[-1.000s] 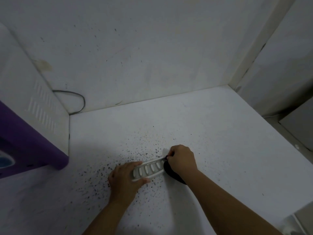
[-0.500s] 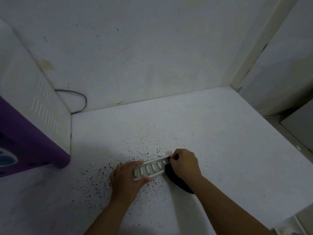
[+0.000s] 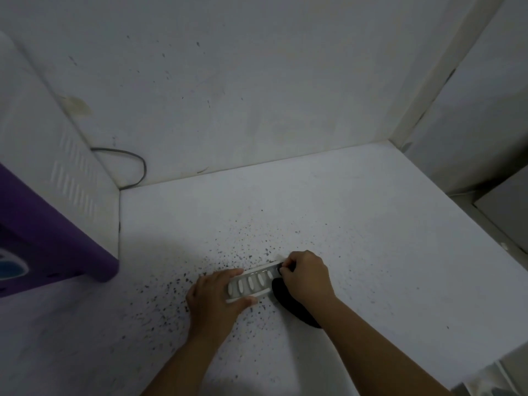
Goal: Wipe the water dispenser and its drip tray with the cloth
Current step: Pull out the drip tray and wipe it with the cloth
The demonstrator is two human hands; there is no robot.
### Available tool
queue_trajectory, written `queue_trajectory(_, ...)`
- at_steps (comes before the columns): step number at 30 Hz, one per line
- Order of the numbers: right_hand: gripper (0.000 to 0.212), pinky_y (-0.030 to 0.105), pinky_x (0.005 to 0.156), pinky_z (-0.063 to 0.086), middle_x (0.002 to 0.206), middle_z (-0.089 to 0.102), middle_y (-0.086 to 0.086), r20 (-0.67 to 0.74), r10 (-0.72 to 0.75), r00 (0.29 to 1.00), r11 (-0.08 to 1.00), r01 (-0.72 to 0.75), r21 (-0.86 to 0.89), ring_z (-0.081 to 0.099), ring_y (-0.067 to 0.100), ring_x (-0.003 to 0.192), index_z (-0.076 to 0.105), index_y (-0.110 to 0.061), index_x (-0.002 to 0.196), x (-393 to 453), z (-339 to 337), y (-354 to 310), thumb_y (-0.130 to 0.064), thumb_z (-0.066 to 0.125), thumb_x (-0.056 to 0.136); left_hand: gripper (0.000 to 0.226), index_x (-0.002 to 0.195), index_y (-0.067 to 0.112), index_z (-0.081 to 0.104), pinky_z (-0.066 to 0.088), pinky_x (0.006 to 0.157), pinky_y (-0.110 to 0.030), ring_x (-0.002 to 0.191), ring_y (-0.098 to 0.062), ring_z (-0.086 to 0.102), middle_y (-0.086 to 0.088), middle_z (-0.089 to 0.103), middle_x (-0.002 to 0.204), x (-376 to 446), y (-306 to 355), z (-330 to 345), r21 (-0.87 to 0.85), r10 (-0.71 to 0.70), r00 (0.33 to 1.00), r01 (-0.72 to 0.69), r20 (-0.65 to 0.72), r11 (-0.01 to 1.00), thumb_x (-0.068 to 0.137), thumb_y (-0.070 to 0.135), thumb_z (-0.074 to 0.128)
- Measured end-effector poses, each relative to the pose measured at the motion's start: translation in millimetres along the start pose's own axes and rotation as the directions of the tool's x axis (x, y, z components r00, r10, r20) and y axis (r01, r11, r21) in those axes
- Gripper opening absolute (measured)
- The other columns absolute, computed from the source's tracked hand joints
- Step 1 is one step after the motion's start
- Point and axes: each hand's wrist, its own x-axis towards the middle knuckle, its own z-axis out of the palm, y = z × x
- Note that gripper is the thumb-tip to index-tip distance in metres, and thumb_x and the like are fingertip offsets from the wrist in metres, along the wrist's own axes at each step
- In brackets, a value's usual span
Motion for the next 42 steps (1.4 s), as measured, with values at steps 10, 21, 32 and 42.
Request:
queue_trajectory(10,0.013,0.021,0.069,0.041,0.096,0.065,0.006,0.13,-0.046,0.99,0.993,0.06,-0.103,0.056,0.016,0.078,0.072,-0.012,0.09,12,-11,-4,-0.019,0.061,0.088,0.061,0.111,0.041,0.062,0.028,0.1,-0.039,0.108,-0.011,0.05,0.02,0.063,0.112,2,1,0,-0.006,-0.017,1.0,0.017,0.023,1.0,0.055,0.051,0.083)
queue_trajectory(21,0.008,0.016,0.062,0.043,0.082,0.069,-0.003,0.207,0.066,0.976,0.998,-0.069,0.005,0.06,0.01,0.074,0.073,-0.018,0.078,12,-32,-8,-0.023,0.069,0.082,0.062,0.112,0.042,0.061,0.028,0.099,-0.038,0.109,-0.013,0.051,0.018,0.063,0.113,2,3,-2,0.02,-0.017,0.999,0.017,0.037,1.0,0.055,0.053,0.082)
queue_trajectory(32,0.006,0.021,0.064,0.042,0.087,0.07,0.002,0.159,0.051,0.986,0.999,-0.051,-0.003,0.061,0.014,0.076,0.072,-0.015,0.082,3,-2,-18,-0.019,0.067,0.083,0.06,0.113,0.041,0.061,0.034,0.098,-0.043,0.108,-0.014,0.052,0.017,0.063,0.113,1,2,-1,0.028,-0.01,0.999,0.01,0.032,1.0,0.058,0.049,0.082)
queue_trajectory(42,0.014,0.025,0.07,0.049,0.093,0.069,0.007,0.156,0.069,0.985,0.995,-0.057,-0.078,0.063,0.019,0.084,0.07,-0.007,0.09,10,4,-22,-0.017,0.062,0.085,0.06,0.112,0.041,0.061,0.032,0.098,-0.04,0.108,-0.012,0.052,0.019,0.062,0.112,-1,2,0,0.033,0.002,1.0,-0.003,0.019,0.999,0.057,0.052,0.081)
